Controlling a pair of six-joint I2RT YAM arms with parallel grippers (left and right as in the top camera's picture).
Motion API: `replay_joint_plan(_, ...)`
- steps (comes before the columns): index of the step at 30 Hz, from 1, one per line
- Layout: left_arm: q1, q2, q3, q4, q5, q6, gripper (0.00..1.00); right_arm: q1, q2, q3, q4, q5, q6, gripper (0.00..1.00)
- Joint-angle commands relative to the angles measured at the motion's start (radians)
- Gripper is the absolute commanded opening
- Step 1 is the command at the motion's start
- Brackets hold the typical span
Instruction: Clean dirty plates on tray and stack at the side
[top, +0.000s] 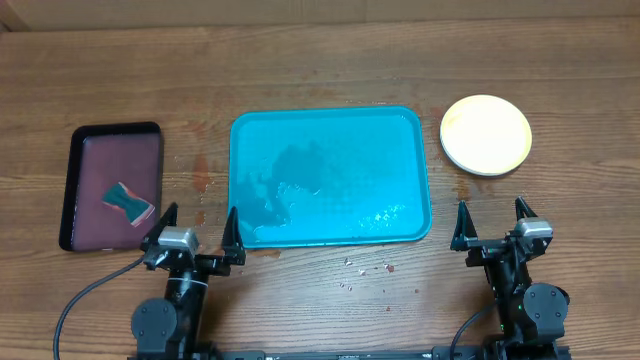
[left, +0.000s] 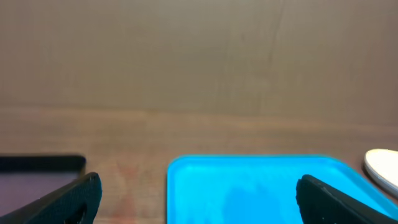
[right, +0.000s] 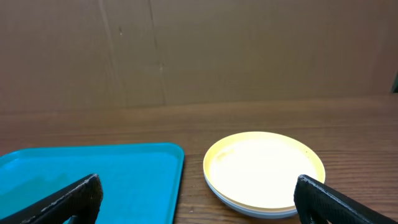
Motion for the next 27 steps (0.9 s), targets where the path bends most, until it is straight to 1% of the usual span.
replay_joint_plan(1, -0.004, -0.018, -0.064, 0.098, -0.048, 0.021, 1.00, -0.002, -0.009, -0.011, 0.006, 0.009, -0.006, 1.00)
replay_joint_plan(4, -0.004, -0.018, -0.103, 0.170, -0.071, 0.021, 1.00, -0.002, -0.009, -0.011, 0.006, 0.009, -0.006, 1.00)
replay_joint_plan(5, -0.004, -0.018, -0.107, 0.167, -0.080, 0.018, 1.00, -0.002, -0.009, -0.011, 0.006, 0.009, -0.006, 1.00)
replay_joint_plan(9, 0.010, -0.018, -0.106, 0.105, -0.099, 0.019, 1.00, -0.002, -0.009, -0.011, 0.006, 0.009, -0.006, 1.00)
replay_joint_plan(12, 0.022, -0.018, -0.106, -0.010, -0.116, 0.025, 1.00, -0.002, -0.009, -0.011, 0.006, 0.009, -0.006, 1.00)
replay_joint_plan(16, 0.025, -0.018, -0.106, -0.006, -0.116, 0.055, 1.00, -0.002, -0.009, -0.011, 0.006, 0.009, -0.006, 1.00)
replay_joint_plan(27, 0.025, -0.018, -0.106, -0.006, -0.113, 0.055, 1.00, -0.002, -0.009, -0.011, 0.006, 0.009, -0.007, 1.00)
